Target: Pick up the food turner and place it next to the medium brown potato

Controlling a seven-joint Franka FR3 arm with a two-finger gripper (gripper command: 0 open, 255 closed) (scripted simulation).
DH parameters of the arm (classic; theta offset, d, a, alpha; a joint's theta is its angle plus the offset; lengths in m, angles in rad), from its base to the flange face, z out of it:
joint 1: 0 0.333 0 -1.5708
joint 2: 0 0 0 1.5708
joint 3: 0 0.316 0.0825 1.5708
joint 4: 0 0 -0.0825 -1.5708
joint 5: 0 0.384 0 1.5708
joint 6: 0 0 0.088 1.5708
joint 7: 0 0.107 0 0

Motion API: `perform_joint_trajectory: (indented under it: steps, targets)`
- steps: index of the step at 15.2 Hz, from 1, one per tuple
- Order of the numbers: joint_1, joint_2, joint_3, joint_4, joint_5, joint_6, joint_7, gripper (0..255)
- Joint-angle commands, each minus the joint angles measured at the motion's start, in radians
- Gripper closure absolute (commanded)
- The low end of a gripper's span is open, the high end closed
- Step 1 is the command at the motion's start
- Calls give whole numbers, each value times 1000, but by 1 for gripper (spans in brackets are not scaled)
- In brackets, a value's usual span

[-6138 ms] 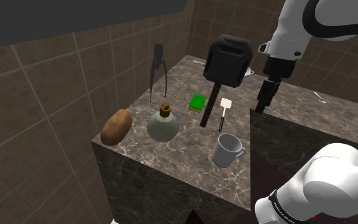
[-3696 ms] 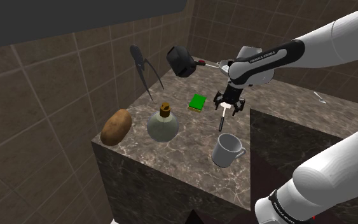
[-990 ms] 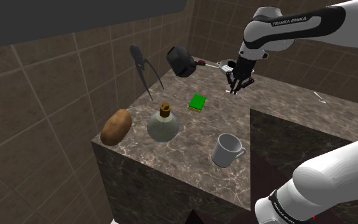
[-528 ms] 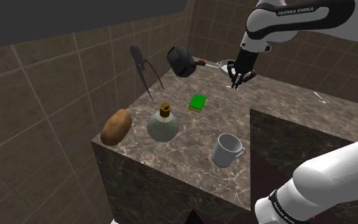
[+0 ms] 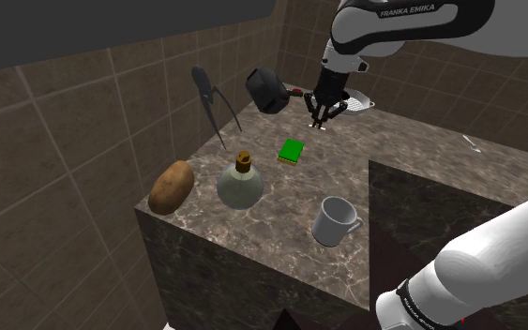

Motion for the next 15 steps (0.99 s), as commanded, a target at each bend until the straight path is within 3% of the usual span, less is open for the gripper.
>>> perform_joint_trajectory:
  steps: [1,8,15]
  targets:
    - [19,26,26,30,3,-1,46,255]
    - [89,169,113,190,-12,-11,210,255]
    - [175,356,179,420,-63,-52,371,255]
